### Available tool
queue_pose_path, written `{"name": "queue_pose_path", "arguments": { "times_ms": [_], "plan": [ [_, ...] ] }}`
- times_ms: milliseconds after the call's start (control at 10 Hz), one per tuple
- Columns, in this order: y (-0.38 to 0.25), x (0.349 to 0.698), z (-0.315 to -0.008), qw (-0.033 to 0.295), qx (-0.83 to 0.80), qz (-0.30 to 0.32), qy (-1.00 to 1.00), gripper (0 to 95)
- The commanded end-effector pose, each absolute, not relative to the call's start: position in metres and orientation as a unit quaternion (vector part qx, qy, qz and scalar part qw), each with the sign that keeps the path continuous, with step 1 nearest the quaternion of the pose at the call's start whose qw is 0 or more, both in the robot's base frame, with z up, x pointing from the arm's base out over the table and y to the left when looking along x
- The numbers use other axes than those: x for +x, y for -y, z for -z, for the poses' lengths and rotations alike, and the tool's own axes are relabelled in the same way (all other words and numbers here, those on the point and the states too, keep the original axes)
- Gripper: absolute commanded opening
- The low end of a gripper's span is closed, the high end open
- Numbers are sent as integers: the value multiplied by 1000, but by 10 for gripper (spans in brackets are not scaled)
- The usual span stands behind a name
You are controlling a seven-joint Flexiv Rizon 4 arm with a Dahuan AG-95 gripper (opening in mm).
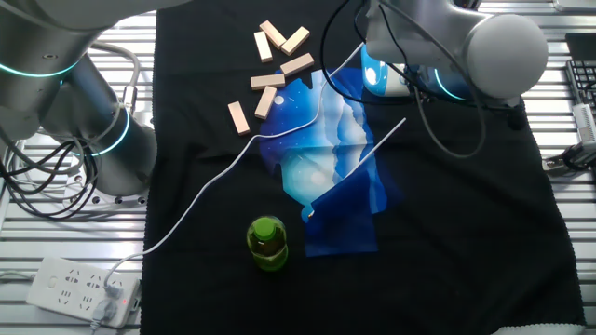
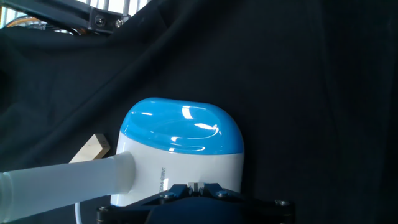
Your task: Turn off the desk lamp by pressing the button
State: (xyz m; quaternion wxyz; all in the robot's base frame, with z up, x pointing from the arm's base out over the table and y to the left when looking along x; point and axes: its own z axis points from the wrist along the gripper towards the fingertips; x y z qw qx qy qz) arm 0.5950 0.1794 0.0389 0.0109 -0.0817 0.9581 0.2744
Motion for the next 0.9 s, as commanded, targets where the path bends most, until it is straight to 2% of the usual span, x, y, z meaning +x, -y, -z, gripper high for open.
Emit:
{"name": "queue_pose_path", "arguments": {
  "times_ms": [100, 700, 900],
  "plan": [
    [-180, 595, -36, 12, -82, -274, -958, 0],
    [-179, 594, -29, 15, -77, -302, -950, 0],
    [-180, 595, -32, 11, -76, -295, -953, 0]
  ]
}}
